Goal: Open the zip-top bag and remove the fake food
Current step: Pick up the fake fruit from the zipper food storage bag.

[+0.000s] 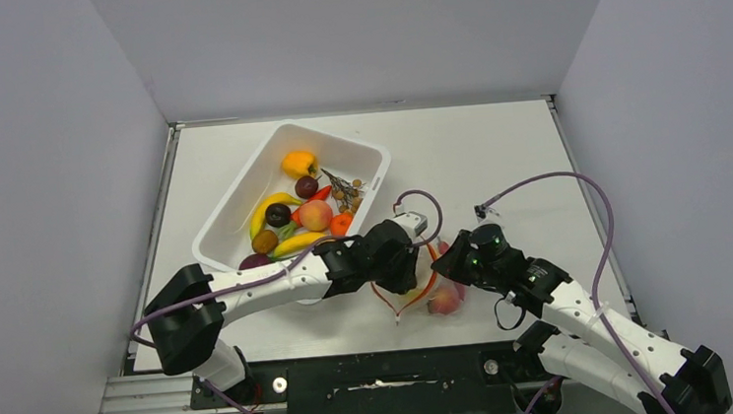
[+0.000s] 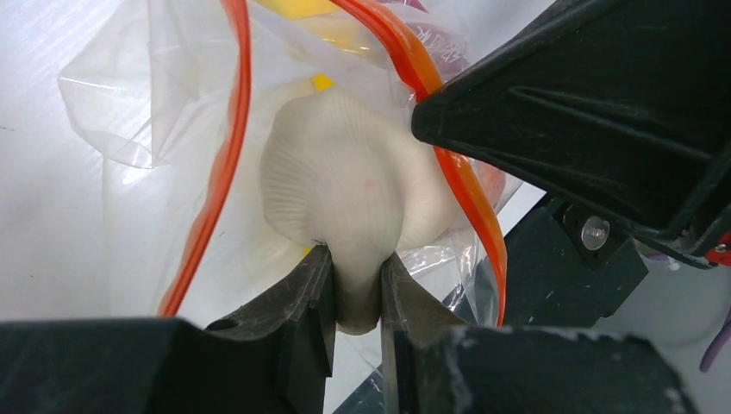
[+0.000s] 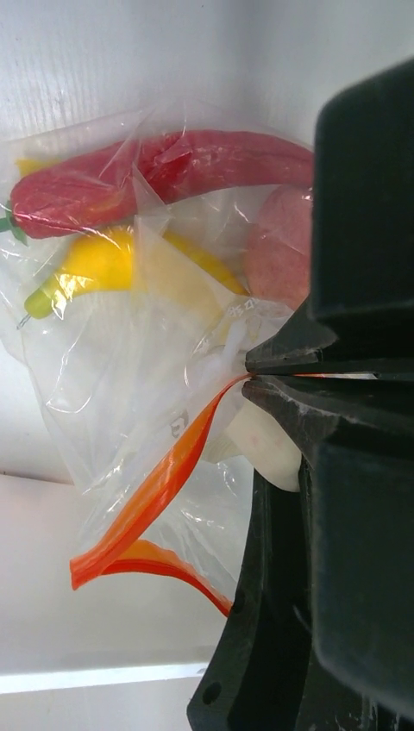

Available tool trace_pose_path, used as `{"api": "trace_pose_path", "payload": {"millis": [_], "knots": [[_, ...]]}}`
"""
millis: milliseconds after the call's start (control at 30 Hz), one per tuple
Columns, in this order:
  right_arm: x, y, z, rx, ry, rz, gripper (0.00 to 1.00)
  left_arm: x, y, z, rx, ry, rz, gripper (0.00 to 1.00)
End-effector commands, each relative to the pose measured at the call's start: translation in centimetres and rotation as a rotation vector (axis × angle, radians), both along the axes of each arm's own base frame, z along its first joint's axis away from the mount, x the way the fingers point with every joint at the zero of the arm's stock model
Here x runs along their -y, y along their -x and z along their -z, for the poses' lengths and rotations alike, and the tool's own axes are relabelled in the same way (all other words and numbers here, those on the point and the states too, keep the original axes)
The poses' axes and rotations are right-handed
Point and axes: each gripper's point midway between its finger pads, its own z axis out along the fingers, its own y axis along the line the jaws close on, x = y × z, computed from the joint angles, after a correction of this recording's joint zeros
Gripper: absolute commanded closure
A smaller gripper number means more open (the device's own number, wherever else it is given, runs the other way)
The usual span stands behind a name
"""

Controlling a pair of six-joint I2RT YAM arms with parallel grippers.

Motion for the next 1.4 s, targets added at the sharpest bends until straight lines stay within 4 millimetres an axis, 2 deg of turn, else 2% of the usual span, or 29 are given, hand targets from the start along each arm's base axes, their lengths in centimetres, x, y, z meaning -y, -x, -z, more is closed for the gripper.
{"api": "trace_pose_path", "payload": {"millis": [0,133,333,500,667,833,1033,1200,1367], "knots": [[-0.4,-0.9,-1.1,0.035,-0.018,0.002,0.99,2.3,-0.4,-4.6,0.027,0.207,-0.023,1.00],[-0.2,-0.9,-1.2,0.038,-0.014,0.012,0.98,1.5,-1.4,-4.8,-0.037,0.310,-0.118,1.00],[0.8,-0.7,-0.9,0.036,0.001,0.049,0.98,0.6,-1.8,-7.1,-0.127,0.553,-0.120,1.00],[1.1,-0.8,-0.8,0.038,-0.007,0.065,0.98,0.5,-1.6,-7.5,-0.124,0.552,-0.096,1.00],[0.5,-0.9,-0.9,0.042,-0.017,0.030,0.97,0.8,-1.6,-7.6,-0.133,0.581,-0.095,1.00],[0.1,-0.9,-0.8,0.035,-0.011,0.006,0.95,1.9,-0.7,-6.7,-0.143,0.486,-0.009,1.00],[0.4,-1.0,-0.9,0.043,-0.012,0.031,0.95,3.5,0.4,-7.6,-0.094,0.456,0.055,1.00],[1.0,-0.9,-1.1,0.049,-0.006,0.053,0.95,3.2,0.3,-9.2,-0.041,0.495,0.044,1.00],[1.4,-0.9,-1.2,0.058,-0.004,0.066,0.95,1.9,-0.6,-13.4,0.041,0.609,0.007,1.00]]}}
